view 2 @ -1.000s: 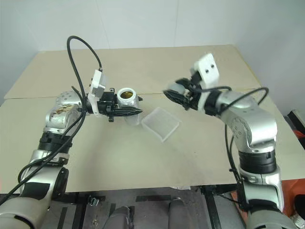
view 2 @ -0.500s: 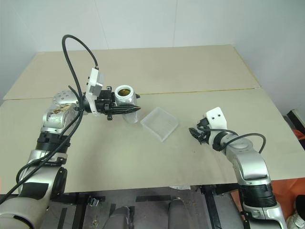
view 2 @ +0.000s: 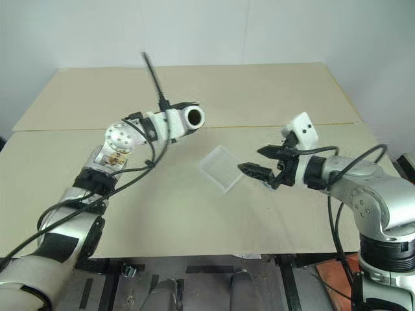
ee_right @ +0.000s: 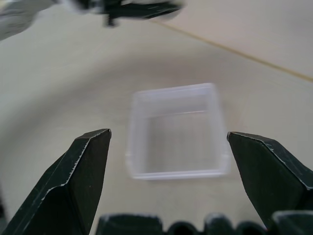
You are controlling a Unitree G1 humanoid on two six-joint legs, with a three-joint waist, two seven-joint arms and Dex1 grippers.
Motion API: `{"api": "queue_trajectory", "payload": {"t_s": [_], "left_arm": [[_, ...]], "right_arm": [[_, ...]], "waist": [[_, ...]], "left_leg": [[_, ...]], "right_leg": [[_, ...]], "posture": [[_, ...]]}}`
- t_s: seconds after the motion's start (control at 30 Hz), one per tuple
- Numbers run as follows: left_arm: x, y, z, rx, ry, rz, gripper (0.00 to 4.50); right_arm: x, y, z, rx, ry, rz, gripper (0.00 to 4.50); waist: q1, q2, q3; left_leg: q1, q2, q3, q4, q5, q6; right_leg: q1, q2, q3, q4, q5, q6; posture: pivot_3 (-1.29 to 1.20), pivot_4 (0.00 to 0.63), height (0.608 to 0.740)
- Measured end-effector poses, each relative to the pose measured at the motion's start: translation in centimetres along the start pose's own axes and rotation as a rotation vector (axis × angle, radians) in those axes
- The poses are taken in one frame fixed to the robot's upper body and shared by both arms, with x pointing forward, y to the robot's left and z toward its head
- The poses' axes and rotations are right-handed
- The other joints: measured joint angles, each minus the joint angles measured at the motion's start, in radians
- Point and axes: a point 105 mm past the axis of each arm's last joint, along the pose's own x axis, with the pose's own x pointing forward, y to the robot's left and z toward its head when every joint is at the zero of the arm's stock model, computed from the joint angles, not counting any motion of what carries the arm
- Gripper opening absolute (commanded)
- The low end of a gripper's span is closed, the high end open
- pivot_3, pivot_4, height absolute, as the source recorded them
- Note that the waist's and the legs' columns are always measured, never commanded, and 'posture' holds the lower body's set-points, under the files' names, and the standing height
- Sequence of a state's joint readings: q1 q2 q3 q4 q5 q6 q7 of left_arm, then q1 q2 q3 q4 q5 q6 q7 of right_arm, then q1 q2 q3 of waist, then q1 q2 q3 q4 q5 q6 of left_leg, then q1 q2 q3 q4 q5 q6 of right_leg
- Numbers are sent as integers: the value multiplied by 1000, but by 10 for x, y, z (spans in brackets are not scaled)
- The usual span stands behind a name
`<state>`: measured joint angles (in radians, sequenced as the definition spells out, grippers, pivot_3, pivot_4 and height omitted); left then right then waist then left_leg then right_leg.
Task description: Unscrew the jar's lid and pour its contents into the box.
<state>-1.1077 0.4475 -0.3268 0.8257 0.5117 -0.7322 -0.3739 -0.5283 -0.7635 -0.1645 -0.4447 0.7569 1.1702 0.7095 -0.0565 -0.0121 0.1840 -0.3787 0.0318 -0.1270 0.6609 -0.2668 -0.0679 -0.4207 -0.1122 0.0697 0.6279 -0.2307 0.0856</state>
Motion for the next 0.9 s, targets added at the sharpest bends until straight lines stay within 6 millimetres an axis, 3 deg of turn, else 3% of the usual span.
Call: {"api": "queue_trajectory", "payload": {"t_s": [0.2,0.33,0.43,0.57,0.9], "left_arm": [[36,3,21,857,-135,-20,1947],[50,-27,28,1089,-243,-134,1947],[56,-41,28,1155,-259,-176,1947],[63,-35,37,1187,-281,-149,1947],[60,-34,39,1149,-298,-143,1947]], "right_arm": [[3,3,16,-48,25,43,4445],[4,4,19,-53,29,63,4445],[5,6,18,-48,27,73,4445],[7,9,16,-37,17,81,4445],[3,10,15,-43,3,62,4445]], "waist": [[21,0,0],[26,0,0],[25,0,0],[29,0,0],[31,0,0]], "left_leg": [[-3,-1,0,0,0,0],[-6,-1,0,0,0,0],[-7,-1,0,0,0,0],[-8,-1,0,0,0,0],[-7,-1,0,0,0,-1]], "right_leg": [[-1,-1,0,0,1,2],[-3,-1,-1,2,1,2],[-5,-1,0,2,1,2],[-5,-1,-1,2,1,2],[-5,-1,0,2,1,2]], "posture": [[0,150,740],[0,150,740],[0,150,740],[0,150,740],[0,150,740]]}}
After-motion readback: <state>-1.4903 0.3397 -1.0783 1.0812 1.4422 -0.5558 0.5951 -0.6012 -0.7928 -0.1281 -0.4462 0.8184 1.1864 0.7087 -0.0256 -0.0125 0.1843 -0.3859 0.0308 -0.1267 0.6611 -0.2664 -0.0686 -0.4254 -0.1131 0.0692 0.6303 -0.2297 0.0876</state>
